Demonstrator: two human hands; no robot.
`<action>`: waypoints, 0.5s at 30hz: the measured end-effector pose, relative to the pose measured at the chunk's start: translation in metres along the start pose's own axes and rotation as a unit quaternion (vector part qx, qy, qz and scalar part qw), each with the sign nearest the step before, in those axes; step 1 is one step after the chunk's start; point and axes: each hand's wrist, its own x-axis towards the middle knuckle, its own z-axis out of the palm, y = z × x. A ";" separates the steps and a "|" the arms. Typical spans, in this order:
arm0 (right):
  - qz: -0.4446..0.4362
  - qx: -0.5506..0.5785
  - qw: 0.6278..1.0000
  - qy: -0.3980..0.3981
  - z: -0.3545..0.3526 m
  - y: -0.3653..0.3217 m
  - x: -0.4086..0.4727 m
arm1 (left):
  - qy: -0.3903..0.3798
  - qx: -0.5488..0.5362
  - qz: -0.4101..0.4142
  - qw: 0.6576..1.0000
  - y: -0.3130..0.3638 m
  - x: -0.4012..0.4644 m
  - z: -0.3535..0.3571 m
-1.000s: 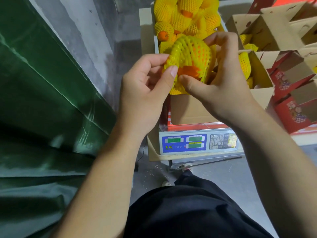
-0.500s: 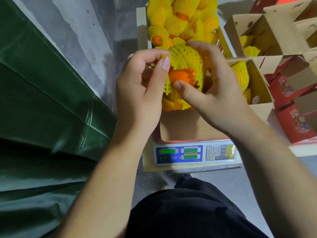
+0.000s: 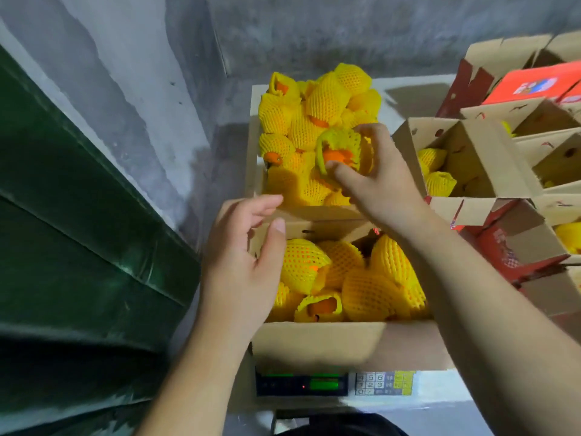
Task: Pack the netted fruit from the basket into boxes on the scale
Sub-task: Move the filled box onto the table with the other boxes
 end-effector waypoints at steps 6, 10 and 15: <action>0.103 -0.282 0.946 -0.126 -0.041 0.038 0.050 | -0.112 0.032 -0.258 0.959 -0.029 -0.012 -0.011; 0.093 -0.244 0.964 -0.053 -0.074 0.052 -0.015 | -0.191 0.040 -0.322 0.927 -0.037 -0.018 -0.018; 0.240 -0.289 0.913 -0.161 -0.094 0.080 -0.095 | -0.280 0.109 -0.308 0.903 -0.041 -0.023 -0.019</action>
